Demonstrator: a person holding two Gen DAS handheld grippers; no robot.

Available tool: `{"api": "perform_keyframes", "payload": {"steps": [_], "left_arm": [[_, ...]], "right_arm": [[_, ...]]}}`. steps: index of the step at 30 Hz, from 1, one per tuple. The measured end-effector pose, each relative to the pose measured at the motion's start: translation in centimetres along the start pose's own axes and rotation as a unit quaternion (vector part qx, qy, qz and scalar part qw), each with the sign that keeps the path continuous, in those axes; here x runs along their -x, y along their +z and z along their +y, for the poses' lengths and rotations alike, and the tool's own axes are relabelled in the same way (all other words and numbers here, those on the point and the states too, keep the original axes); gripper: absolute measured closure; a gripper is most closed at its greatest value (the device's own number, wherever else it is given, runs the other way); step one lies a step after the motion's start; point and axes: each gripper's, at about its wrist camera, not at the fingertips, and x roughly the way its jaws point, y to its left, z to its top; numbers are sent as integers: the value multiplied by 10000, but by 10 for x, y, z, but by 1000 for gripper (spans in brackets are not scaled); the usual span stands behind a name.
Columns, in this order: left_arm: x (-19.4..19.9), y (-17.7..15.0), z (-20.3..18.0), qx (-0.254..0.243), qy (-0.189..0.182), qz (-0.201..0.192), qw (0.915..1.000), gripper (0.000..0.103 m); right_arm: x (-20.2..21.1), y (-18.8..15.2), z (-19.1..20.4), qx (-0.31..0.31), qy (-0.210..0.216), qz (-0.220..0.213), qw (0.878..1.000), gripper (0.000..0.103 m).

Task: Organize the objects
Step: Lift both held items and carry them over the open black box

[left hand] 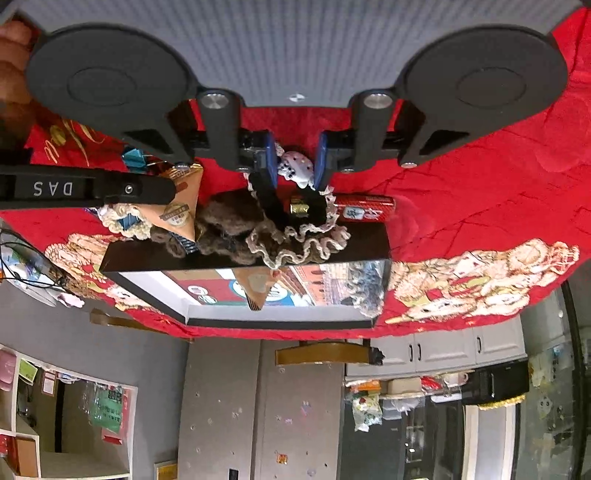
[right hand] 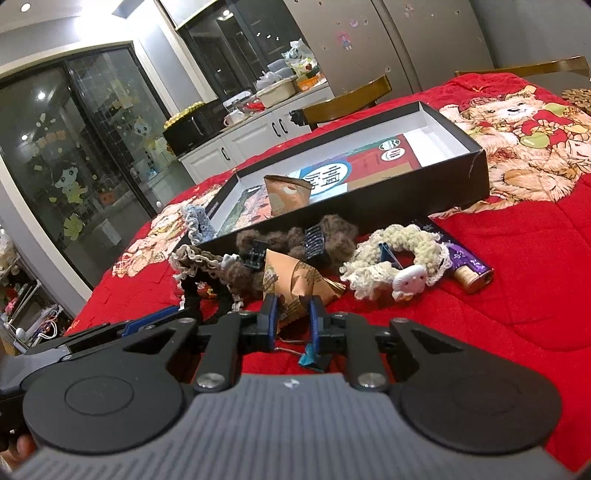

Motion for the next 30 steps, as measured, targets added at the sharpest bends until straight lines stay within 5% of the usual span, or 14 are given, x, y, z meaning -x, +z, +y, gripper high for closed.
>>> {"api": "perform_keyframes", "payload": {"steps": [13,30], "left_arm": [[38,2,-5,-26,82,-863,9962,78],[83,9,-7,289,145,-1724,9845,79]], "right_arm": [[24,4,4,144,549,-614,9965,84],[38,9,20,568,501,-1213,9897,84]]}}
